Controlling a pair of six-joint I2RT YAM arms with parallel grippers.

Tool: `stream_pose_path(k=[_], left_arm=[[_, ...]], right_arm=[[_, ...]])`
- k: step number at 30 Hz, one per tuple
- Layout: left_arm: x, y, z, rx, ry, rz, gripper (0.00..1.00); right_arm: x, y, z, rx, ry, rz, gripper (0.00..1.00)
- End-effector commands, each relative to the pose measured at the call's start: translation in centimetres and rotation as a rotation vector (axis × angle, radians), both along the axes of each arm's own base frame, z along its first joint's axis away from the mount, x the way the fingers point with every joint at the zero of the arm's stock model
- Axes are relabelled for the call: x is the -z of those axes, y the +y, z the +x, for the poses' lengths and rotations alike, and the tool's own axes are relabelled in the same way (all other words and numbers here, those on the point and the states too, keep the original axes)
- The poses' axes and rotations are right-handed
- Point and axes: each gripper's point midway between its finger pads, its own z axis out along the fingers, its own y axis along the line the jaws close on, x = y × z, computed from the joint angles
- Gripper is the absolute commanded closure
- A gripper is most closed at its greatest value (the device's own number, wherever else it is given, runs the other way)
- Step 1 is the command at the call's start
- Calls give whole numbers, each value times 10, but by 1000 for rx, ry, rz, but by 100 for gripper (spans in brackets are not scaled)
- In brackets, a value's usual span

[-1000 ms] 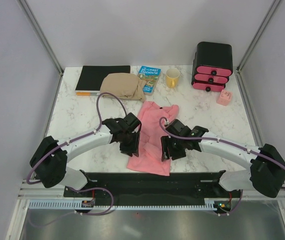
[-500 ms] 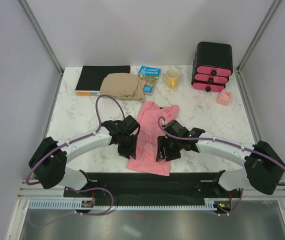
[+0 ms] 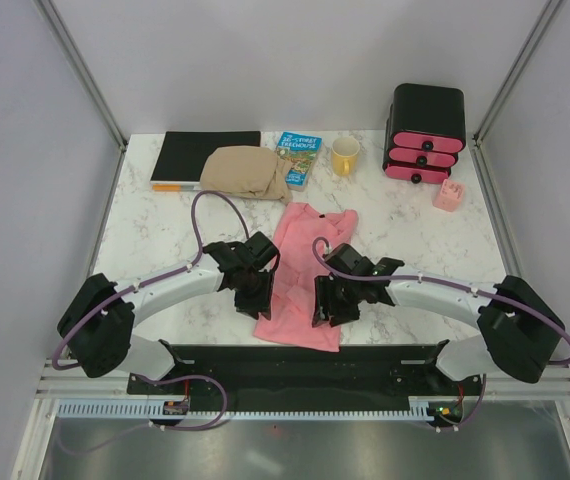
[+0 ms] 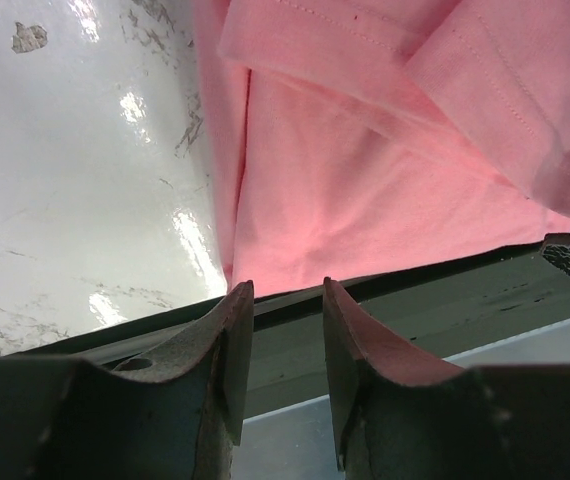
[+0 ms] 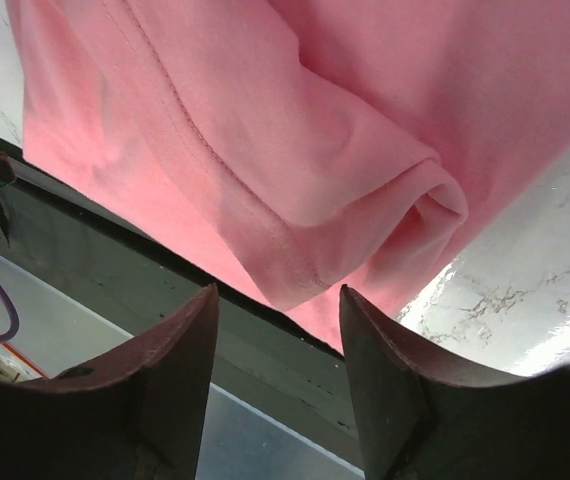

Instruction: Fold and stack the t-shirts

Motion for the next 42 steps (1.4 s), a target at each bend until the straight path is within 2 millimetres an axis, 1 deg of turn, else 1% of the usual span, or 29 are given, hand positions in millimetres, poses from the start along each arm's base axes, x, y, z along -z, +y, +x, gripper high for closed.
stream_pose_path(k=[1,2,4,5,8,10,11,13,17,19,25,31,34,38,40,41,42], left_arm=[[-1,0,3,-24,-20,-5,59],[-1,0,3,-24,-20,-5,59],[0,1,2,-22,-18,-4,59],[1,1,2,-21,-16,-1,59],[2,1,2,-15,-17,-1,59],[4,0,1,-7,-6,-2,59],[4,-1,0,2,-4,-6,60],[6,-3,-1,10,9,-9,61],[9,-3,-4,16,20,-14,64],[9,-2,-3,14,13,-11,66],[8,0,-2,20,-3,-10,72],[4,0,1,20,-23,-13,73],[4,0,2,27,-25,-10,73],[4,0,4,29,-29,-2,73],[4,0,5,31,-32,0,73],[3,0,5,34,-33,1,73],[3,0,6,33,-35,3,73]], right_arm=[[3,7,1,1,-3,15,44],[3,8,1,1,-5,13,48],[4,9,1,2,-6,12,51],[3,9,2,5,-6,12,57],[-2,13,5,4,-21,24,68],[-5,13,6,2,-29,28,72],[-6,14,7,0,-33,30,76],[-9,13,6,-2,-36,24,80],[-16,10,13,10,-71,8,90],[-22,9,17,16,-91,3,93],[-38,9,37,50,-180,-15,96],[-39,5,52,89,-222,-51,98],[-38,-1,60,118,-244,-79,100],[-42,-15,80,189,-297,-120,100],[-44,-20,86,214,-317,-132,100],[-47,-28,95,247,-338,-147,100],[-48,-30,98,259,-348,-154,100]])
